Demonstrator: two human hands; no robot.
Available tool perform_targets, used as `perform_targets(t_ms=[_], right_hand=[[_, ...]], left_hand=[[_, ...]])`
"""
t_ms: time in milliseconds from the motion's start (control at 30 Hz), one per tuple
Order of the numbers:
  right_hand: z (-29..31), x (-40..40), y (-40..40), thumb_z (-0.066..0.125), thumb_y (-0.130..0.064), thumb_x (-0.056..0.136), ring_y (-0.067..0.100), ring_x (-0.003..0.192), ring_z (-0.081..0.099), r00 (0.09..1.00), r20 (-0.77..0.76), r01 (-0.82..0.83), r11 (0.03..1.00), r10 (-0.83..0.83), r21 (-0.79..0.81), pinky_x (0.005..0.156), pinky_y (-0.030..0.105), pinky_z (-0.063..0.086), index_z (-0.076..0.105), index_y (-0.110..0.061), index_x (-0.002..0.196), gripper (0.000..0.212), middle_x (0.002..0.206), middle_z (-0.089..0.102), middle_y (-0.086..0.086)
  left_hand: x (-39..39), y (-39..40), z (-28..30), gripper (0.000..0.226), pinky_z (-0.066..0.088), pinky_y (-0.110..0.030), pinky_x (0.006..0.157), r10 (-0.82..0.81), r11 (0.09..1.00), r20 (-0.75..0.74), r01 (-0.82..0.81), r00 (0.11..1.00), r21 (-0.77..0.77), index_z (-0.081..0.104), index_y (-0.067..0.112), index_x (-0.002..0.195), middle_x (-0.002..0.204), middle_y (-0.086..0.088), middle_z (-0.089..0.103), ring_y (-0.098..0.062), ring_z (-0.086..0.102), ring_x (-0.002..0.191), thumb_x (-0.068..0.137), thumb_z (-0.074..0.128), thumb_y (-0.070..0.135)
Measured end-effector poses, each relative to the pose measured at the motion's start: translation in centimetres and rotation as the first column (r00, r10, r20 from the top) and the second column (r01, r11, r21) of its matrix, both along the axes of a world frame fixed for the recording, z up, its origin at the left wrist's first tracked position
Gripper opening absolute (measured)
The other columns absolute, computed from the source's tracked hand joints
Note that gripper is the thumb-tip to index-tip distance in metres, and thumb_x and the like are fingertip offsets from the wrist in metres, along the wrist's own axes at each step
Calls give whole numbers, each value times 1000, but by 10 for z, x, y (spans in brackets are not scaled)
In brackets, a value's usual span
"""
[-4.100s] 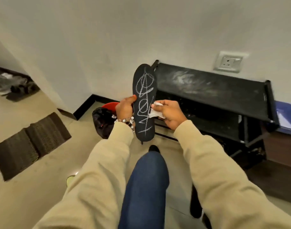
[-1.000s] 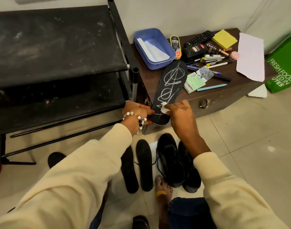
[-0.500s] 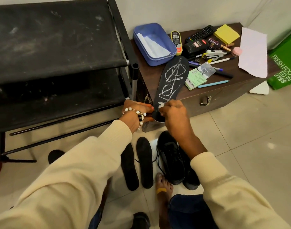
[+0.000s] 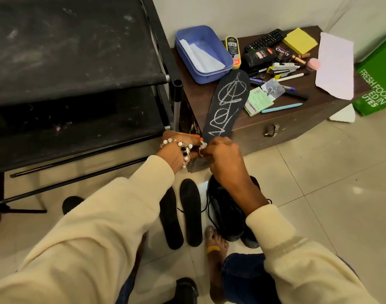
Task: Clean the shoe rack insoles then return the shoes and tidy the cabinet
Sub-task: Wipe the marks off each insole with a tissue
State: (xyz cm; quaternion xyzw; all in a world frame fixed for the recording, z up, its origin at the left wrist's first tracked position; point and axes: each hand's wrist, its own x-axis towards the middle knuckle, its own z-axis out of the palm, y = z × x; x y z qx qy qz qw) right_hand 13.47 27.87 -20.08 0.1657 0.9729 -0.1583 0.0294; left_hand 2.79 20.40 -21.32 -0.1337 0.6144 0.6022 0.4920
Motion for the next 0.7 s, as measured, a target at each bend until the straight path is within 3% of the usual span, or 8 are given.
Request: perform_targets(t_ms=[67, 133, 167, 233, 367, 433, 567, 700], right_hand=[[6, 1, 10, 57, -16, 91, 22, 118, 48, 999, 43, 2, 1000, -1, -25, 97, 27, 39, 66, -15, 120, 30, 125, 57, 7], [11, 5, 27, 62, -15, 89, 22, 116, 52, 992, 100, 80, 994, -73, -69, 97, 22, 35, 69, -13, 115, 27, 124, 59, 8], [13, 8, 34, 64, -13, 88, 22, 115, 54, 987, 116, 119, 990, -110, -76, 96, 20, 34, 70, -12, 113, 26, 124, 60, 8], [14, 11, 36, 66, -10, 86, 22, 113, 57, 984, 116, 146, 987, -137, -73, 97, 21, 37, 71, -11, 110, 24, 123, 62, 8], [9, -2, 15, 62, -14, 88, 26, 104, 58, 996, 52, 79, 995, -76, -55, 91, 34, 46, 73, -14, 105, 21, 111, 64, 10], [7, -12, 11, 60, -15, 89, 26, 101, 58, 998, 24, 65, 997, -64, -49, 87, 34, 46, 74, -15, 104, 21, 108, 65, 9], [8, -22, 16, 58, -14, 90, 23, 104, 57, 995, -45, 85, 995, -87, -43, 90, 36, 45, 72, -15, 107, 22, 110, 67, 8], [10, -22, 15, 61, -13, 89, 24, 103, 56, 991, -58, 112, 990, -117, -81, 87, 33, 47, 67, -16, 109, 21, 112, 63, 10]], left_hand=[[0, -1, -2, 23, 56, -26, 65, 20, 1000, -5, -20, 1000, 6, 61, -7, 112, 106, -18, 70, -34, 61, 112, 91, 54, -8], [-1, -1, -2, 8, 57, -30, 46, 61, 998, 7, -61, 998, 23, 64, -6, 83, 64, -12, 71, -30, 72, 79, 87, 59, -12], [-2, -1, 0, 12, 56, -31, 43, 56, 998, 17, -56, 998, 31, 63, -5, 77, 55, -10, 69, -25, 72, 63, 86, 60, -12], [-2, 0, -1, 16, 57, -31, 44, 48, 999, 11, -48, 999, 25, 63, -2, 74, 54, -10, 68, -19, 68, 48, 87, 60, -11], [-1, 2, 2, 11, 54, -31, 40, 79, 997, -6, -79, 997, -10, 64, -3, 78, 56, -11, 68, -20, 67, 46, 86, 61, -10], [1, 1, 6, 12, 55, -31, 41, 44, 999, 14, -44, 999, 16, 64, -3, 79, 53, -9, 68, -20, 69, 51, 88, 59, -9], [2, -1, 12, 9, 56, -28, 47, 3, 1000, 36, -4, 999, 13, 65, -4, 93, 76, -10, 71, -33, 66, 102, 91, 56, -5], [5, 0, 15, 12, 57, -30, 59, -9, 1000, 48, 8, 999, 26, 65, -4, 90, 74, -11, 71, -33, 62, 112, 93, 53, -5]])
